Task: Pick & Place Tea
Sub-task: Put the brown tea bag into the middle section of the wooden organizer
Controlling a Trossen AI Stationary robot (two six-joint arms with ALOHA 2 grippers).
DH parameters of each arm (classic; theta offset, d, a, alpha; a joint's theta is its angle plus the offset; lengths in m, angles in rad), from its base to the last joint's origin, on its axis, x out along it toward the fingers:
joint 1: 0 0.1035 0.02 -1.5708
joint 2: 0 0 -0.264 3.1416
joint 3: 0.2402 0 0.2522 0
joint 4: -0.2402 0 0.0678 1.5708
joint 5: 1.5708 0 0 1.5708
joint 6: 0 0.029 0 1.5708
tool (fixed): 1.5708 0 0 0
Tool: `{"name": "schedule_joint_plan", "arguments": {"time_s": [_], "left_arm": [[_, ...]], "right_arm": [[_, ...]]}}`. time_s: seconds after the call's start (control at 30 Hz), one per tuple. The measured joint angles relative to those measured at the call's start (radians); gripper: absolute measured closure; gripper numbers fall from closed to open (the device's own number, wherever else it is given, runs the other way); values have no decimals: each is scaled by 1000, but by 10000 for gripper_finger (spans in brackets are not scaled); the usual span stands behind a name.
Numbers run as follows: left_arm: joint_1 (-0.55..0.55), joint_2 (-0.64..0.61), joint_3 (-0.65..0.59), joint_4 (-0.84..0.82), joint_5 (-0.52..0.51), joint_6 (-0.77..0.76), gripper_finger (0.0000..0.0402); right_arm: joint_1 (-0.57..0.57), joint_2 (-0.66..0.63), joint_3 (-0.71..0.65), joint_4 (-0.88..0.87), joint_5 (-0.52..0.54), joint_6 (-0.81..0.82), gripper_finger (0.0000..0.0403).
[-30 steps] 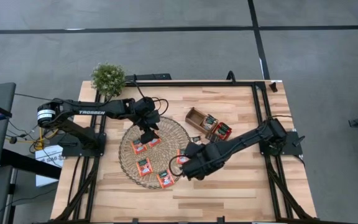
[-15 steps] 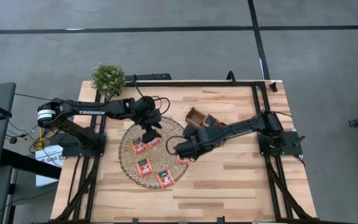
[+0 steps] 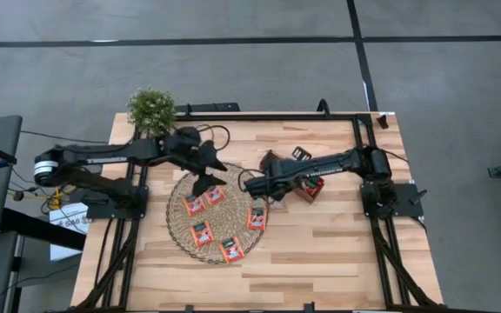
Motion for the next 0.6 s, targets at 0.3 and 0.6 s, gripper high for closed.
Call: {"name": "schedule_joint_plan", "arguments": {"time_s": [0.3, 0.6], "left_arm": [[0, -139, 0, -42, -9, -33, 161], [-17, -174, 0, -43, -11, -44, 161]], "right_arm": [[-74, 0, -91, -1, 45, -44, 403], [-63, 14, -166, -1, 80, 9, 403]]}}
